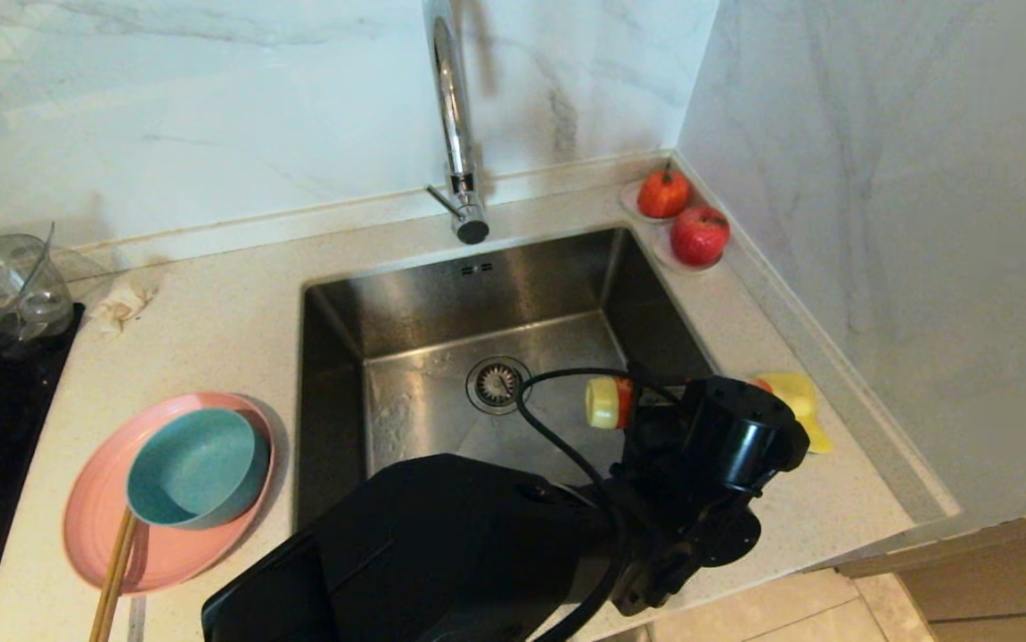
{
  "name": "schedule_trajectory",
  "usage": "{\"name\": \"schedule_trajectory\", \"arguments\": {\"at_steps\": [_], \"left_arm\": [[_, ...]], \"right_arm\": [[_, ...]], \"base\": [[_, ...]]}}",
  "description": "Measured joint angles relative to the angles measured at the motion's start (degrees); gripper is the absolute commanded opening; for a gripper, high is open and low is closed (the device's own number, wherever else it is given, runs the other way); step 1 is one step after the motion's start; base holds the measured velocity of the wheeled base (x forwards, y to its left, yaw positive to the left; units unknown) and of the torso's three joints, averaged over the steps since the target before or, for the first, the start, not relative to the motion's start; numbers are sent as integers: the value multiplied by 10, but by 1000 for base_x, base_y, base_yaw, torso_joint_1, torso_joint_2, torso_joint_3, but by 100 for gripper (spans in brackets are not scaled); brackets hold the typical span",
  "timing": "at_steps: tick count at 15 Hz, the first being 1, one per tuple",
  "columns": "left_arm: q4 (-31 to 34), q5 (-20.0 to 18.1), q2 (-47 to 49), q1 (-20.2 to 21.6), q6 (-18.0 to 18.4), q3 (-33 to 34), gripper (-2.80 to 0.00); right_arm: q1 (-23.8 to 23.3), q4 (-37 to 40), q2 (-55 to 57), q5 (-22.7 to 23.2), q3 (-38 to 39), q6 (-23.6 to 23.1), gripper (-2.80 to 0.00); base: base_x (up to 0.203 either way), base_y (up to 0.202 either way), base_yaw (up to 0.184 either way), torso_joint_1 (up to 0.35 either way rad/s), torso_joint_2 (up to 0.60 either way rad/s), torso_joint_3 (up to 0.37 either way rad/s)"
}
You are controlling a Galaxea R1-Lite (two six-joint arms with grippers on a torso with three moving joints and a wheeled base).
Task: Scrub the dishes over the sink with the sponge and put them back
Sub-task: Squeeze it onto the sponge
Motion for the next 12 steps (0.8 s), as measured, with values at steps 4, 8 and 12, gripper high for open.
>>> {"name": "schedule_trajectory", "arguments": {"at_steps": [4, 8, 12], "left_arm": [[-3, 1, -8, 0, 12, -3, -280], [-3, 1, -9, -1, 20, 5, -280], [-8, 1, -12, -1, 27, 6, -280]], "right_arm": [[0, 0, 0, 0, 0, 0, -280], [0, 0, 0, 0, 0, 0, -280], [0, 0, 0, 0, 0, 0, -280]], "base": [[0, 0, 0, 0, 0, 0], [0, 0, 0, 0, 0, 0], [0, 0, 0, 0, 0, 0]]}}
